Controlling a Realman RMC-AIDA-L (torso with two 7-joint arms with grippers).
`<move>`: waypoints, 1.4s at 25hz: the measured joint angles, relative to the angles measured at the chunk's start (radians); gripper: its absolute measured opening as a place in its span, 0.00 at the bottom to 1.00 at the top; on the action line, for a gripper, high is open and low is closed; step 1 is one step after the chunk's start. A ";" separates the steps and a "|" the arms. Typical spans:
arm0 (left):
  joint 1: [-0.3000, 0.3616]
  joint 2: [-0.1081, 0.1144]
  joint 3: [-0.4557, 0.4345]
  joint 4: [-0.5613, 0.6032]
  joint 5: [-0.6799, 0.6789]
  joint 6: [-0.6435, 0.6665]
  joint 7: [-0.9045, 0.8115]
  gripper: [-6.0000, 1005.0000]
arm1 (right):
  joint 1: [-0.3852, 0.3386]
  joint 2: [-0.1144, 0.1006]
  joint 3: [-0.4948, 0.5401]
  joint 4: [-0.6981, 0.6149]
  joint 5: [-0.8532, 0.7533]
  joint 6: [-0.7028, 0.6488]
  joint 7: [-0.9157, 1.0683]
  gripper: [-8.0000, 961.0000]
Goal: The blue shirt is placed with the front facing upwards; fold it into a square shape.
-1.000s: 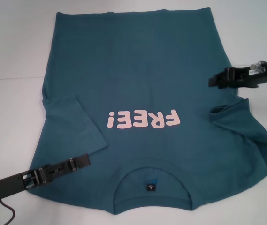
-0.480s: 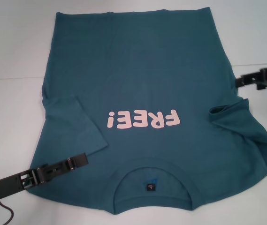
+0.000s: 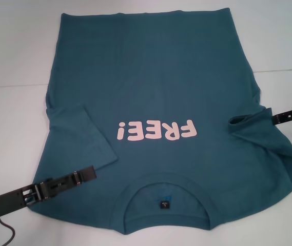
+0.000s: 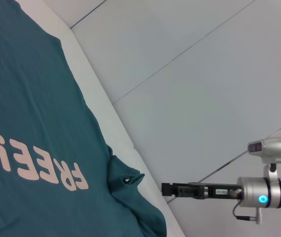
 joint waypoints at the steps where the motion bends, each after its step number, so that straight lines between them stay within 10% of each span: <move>1: 0.000 0.000 0.000 0.000 0.000 0.000 -0.001 0.84 | 0.003 0.010 0.000 -0.001 -0.013 0.018 -0.009 0.96; 7: 0.001 -0.001 -0.007 0.000 0.000 0.000 -0.002 0.84 | 0.018 0.053 -0.038 0.007 -0.039 0.120 -0.031 0.96; 35: -0.002 -0.001 -0.009 -0.012 0.000 0.000 0.000 0.84 | 0.084 0.071 -0.144 0.150 -0.051 0.277 -0.026 0.93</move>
